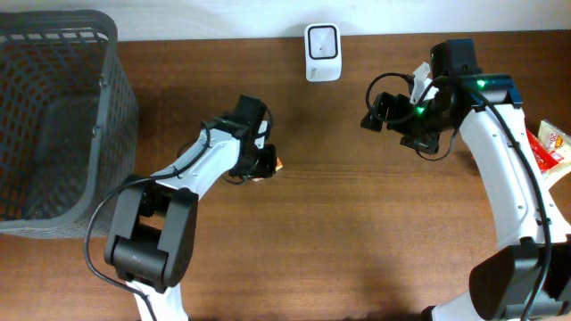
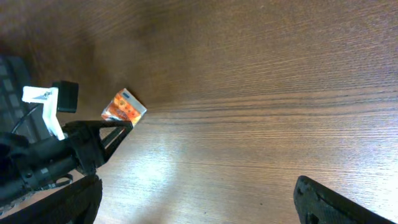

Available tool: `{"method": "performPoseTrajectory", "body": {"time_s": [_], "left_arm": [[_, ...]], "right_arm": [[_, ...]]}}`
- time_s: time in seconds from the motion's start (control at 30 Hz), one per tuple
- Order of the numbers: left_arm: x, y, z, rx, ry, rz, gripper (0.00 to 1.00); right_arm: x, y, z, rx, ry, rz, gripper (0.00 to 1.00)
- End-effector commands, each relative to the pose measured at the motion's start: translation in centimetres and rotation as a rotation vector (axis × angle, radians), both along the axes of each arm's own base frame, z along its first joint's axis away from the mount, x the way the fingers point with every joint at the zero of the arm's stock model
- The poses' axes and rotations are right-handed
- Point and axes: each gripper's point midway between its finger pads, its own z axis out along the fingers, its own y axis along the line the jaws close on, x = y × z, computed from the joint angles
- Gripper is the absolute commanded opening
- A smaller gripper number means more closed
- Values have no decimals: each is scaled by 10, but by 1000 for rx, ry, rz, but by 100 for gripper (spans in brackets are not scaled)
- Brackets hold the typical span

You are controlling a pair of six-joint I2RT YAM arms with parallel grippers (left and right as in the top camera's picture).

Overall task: Scan the item barcode
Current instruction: 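Grasp the orange tissue pack with the left gripper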

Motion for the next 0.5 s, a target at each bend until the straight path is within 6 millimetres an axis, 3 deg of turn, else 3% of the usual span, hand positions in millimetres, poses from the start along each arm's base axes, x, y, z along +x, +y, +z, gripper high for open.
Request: {"method": "performPoseTrajectory", "body": {"time_s": [0.0, 0.1, 0.33, 0.47], "left_arm": [[-4, 8, -14, 57, 4, 169, 27], [12, -11, -9, -44, -49, 204, 33], [31, -85, 24, -314, -178, 60, 53], [44, -82, 54, -297, -277, -53, 55]], "right_arm": [[-3, 3, -3, 7, 13, 9, 98], [-4, 3, -3, 7, 19, 9, 98], [-11, 2, -5, 6, 49, 9, 98], [-13, 2, -6, 4, 60, 8, 98]]}}
